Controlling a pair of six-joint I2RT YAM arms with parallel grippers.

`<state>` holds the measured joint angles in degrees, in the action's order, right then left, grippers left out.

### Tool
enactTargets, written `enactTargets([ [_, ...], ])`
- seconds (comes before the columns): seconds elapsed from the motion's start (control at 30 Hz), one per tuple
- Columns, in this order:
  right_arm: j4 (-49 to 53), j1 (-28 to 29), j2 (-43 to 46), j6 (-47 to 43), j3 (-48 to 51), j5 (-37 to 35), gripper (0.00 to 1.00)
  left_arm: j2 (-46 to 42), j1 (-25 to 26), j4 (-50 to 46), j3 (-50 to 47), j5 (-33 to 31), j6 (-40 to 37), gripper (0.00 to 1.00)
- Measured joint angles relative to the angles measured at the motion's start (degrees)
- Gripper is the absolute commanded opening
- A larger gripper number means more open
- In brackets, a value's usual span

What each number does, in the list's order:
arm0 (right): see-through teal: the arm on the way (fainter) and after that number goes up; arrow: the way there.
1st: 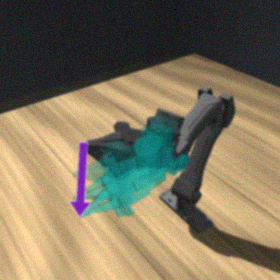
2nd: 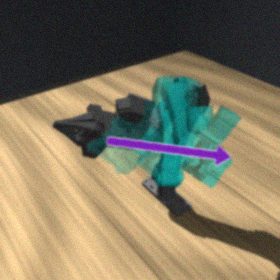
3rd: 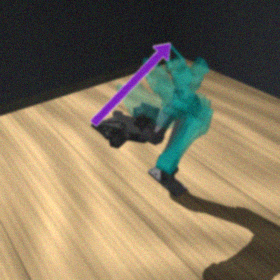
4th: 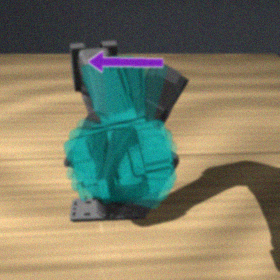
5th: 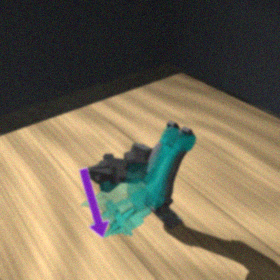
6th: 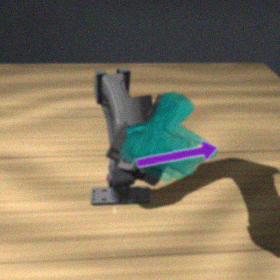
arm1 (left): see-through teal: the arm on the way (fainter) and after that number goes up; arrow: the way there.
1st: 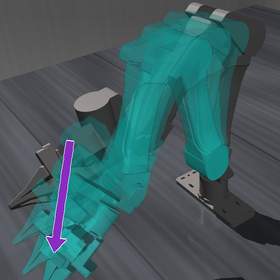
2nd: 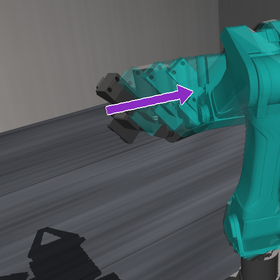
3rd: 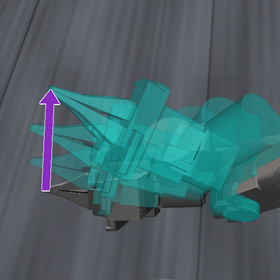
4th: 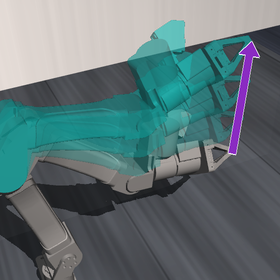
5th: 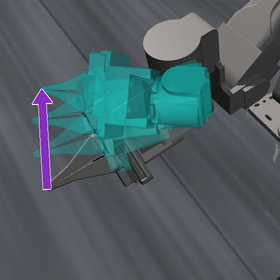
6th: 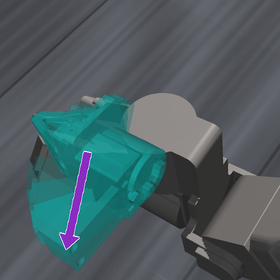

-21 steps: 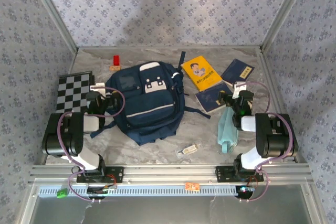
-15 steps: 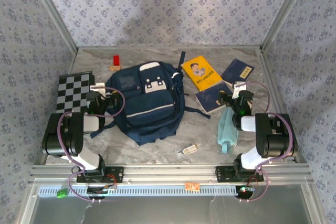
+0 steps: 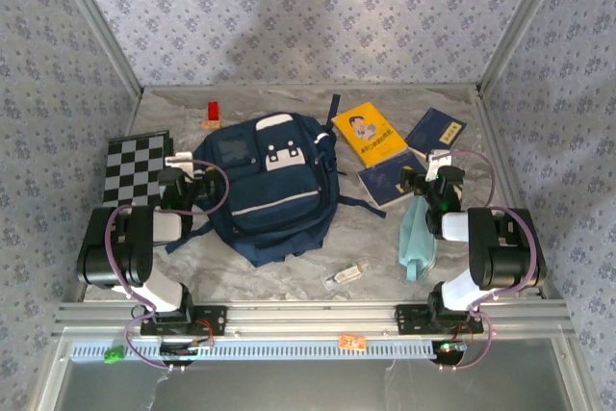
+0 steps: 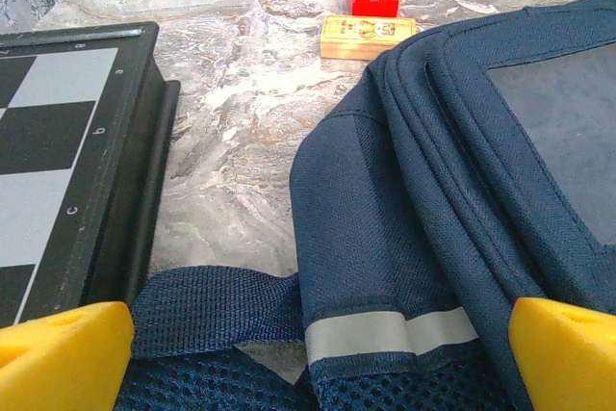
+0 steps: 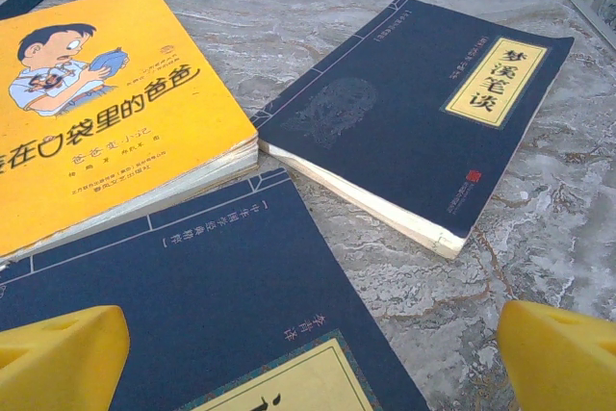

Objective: Pack the student bag

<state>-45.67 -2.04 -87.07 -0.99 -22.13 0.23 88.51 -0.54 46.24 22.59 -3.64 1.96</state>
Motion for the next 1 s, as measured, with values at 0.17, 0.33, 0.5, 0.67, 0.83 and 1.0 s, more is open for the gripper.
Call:
enactTargets([
  [0.17, 0.0, 0.0, 0.0, 0.0, 0.0, 0.0, 1.00, 0.0, 0.0, 0.0, 0.0, 0.0, 0.0, 1.00],
  [0.33, 0.0, 0.0, 0.0, 0.0, 0.0, 0.0, 1.00, 0.0, 0.0, 0.0, 0.0, 0.0, 0.0, 1.00],
  [0.5, 0.0, 0.0, 0.0, 0.0, 0.0, 0.0, 1.00, 0.0, 0.0, 0.0, 0.0, 0.0, 0.0, 1.00],
  [0.67, 0.0, 0.0, 0.0, 0.0, 0.0, 0.0, 1.00, 0.0, 0.0, 0.0, 0.0, 0.0, 0.0, 1.00],
  [0.83, 0.0, 0.0, 0.0, 0.0, 0.0, 0.0, 1.00, 0.0, 0.0, -0.4, 0.1, 0.2, 0.0, 1.00],
  [1.0, 1.9, 0.0, 1.5, -0.1, 0.0, 0.5, 1.00, -3.7, -0.1, -8.6, 3.5, 2.9, -0.6, 1.00],
])
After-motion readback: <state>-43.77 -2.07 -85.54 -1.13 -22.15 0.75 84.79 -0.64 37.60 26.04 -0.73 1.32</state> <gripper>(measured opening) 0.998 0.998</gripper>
